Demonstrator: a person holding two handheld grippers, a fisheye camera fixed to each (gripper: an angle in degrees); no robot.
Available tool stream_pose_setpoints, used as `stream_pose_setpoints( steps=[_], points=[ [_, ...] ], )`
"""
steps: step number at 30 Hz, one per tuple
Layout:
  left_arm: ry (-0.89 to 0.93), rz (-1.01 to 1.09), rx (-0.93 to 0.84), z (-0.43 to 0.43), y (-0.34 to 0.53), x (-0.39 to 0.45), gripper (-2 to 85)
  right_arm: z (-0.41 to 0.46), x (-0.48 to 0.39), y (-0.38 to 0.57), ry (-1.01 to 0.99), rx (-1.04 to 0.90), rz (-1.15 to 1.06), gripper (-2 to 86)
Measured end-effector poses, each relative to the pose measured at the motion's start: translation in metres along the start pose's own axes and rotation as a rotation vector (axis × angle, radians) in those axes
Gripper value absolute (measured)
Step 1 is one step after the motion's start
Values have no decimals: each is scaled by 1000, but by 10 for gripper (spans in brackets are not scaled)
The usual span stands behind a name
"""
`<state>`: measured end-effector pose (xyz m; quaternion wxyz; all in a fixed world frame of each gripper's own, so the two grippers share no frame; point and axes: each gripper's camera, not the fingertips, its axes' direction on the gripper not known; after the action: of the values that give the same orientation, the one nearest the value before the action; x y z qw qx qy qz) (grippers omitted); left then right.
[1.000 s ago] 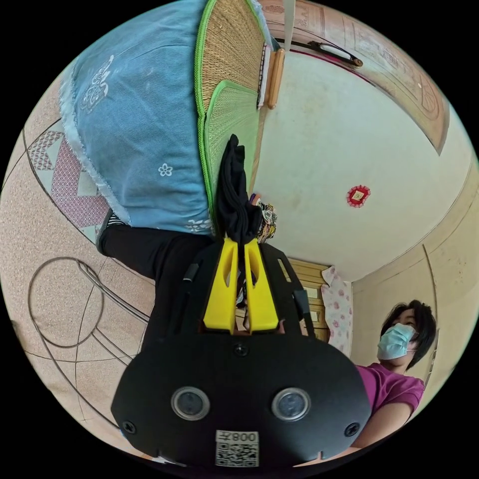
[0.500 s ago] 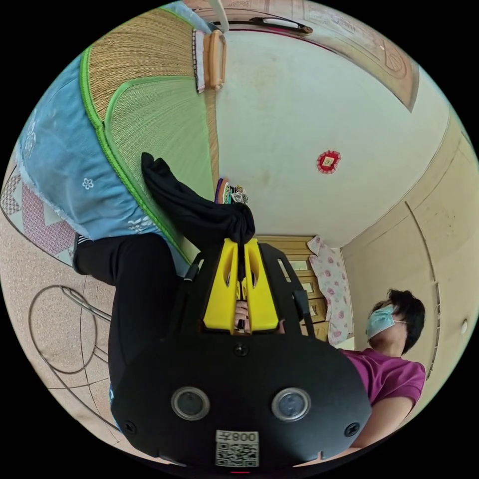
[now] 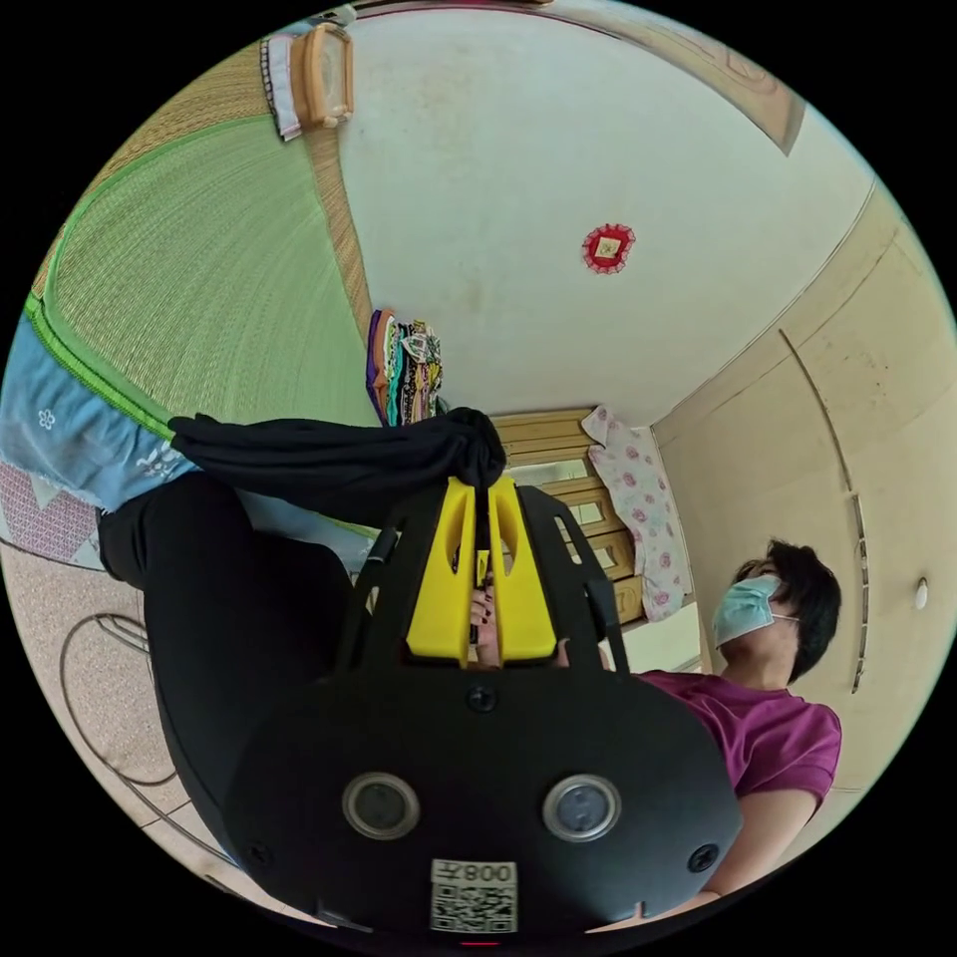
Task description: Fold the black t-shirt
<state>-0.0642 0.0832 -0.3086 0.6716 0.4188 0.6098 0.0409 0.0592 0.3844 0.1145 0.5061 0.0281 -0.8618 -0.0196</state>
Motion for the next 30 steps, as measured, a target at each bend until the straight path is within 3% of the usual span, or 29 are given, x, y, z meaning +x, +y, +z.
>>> stream_pose_setpoints(
  steps=[17, 24, 30],
  points=[
    [20, 2, -159, 194, -27, -109, 26, -139, 13, 27, -51, 170, -55, 17],
    [-8, 5, -268, 322, -69, -179, 25, -212, 31, 9, -27, 268, -47, 17],
    [-26, 41, -338, 462, -135, -237, 25, -292, 29, -61, 45, 337, -87, 16]
  ],
)
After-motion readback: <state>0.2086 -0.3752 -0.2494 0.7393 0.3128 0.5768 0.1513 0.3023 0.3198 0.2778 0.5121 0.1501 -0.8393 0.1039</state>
